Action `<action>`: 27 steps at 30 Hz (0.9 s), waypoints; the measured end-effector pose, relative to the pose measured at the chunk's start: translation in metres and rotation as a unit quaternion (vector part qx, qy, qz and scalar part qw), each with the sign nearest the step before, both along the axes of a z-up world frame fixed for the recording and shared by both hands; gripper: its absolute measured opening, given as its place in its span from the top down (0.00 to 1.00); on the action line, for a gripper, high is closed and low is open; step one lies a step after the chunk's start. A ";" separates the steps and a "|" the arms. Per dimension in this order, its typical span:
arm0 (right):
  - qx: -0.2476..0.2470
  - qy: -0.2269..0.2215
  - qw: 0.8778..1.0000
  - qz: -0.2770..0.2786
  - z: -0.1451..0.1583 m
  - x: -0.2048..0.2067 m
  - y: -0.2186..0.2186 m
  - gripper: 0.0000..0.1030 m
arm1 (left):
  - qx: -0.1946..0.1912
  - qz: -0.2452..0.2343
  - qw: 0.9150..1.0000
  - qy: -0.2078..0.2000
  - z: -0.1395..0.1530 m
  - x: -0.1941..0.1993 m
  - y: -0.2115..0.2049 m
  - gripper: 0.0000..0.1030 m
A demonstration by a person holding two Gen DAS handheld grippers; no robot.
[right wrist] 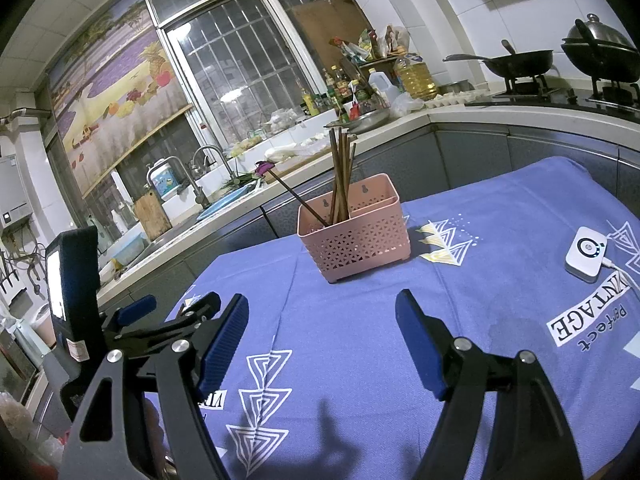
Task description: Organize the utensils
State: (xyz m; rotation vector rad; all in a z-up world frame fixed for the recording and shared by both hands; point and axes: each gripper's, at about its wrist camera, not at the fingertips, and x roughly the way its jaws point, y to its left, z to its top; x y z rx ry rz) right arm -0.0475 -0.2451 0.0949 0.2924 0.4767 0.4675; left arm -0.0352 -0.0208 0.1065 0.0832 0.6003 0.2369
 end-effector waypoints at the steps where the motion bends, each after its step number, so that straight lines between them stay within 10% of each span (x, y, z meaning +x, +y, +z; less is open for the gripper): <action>1: 0.000 0.000 1.000 0.000 -0.001 -0.002 0.001 0.27 | 0.001 0.000 1.000 -0.001 0.001 0.001 0.000 0.06; 27: 0.001 0.002 1.000 -0.002 0.003 -0.001 0.001 0.27 | 0.001 -0.006 1.000 -0.002 0.003 -0.001 -0.001 0.06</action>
